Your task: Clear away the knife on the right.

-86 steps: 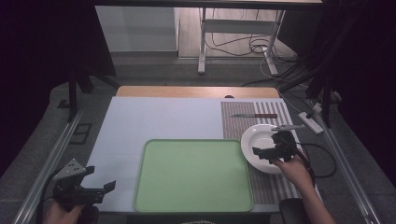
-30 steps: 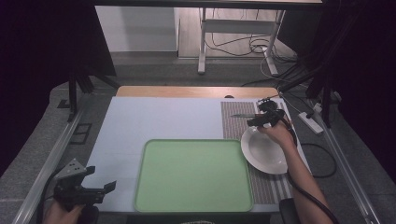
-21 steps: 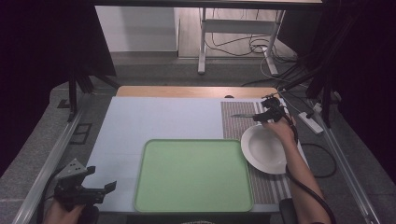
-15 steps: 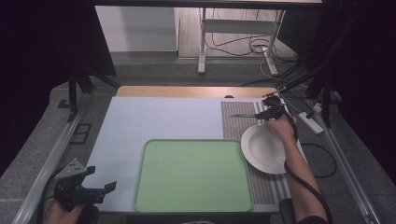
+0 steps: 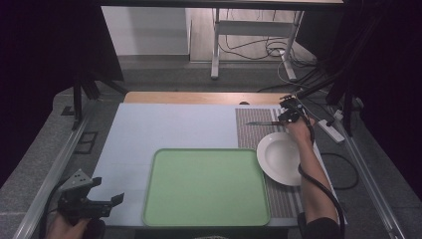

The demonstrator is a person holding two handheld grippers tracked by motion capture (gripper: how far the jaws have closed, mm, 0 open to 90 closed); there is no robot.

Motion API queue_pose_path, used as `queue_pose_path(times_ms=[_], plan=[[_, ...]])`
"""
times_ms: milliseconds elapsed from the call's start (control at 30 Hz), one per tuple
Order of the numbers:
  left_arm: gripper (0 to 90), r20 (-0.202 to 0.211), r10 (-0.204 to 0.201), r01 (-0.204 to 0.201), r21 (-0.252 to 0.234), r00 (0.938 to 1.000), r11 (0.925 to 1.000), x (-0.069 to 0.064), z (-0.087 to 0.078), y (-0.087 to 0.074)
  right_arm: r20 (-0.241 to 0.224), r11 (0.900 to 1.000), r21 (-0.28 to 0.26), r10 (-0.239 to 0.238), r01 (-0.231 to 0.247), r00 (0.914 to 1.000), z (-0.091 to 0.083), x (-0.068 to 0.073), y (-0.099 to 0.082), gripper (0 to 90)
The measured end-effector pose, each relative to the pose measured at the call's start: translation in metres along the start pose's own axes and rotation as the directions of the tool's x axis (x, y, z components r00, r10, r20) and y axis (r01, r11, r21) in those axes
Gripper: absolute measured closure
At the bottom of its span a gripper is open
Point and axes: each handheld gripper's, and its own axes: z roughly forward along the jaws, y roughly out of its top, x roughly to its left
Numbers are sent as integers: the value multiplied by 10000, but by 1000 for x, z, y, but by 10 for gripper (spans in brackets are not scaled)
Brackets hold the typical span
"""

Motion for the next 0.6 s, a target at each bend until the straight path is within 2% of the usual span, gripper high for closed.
queue_pose_path(times_ms=[133,233,300,400,500,600], plan=[[17,-19,30,-30,24,10000,10000,-1,0,0,229,10000,-16,-40,40,9997,6,-2,2,899],[18,-40,58,-58,35,10000,10000,-1,0,0,433,9994,297,-167,154,9989,10,-5,1,899],[18,-44,49,-48,28,10000,10000,-1,-1,-1,289,9980,626,-109,90,9995,11,-8,-2,900],[18,-57,57,-57,32,10000,10000,-1,0,0,117,9977,670,-55,47,9999,9,-8,-4,899],[18,-107,144,-144,83,9998,9999,-2,0,0,-244,9938,1079,-247,272,9994,3,-7,-9,900],[19,-121,180,-178,105,9998,9998,-3,0,0,-189,9925,1160,-372,392,9991,0,-7,-12,899]])
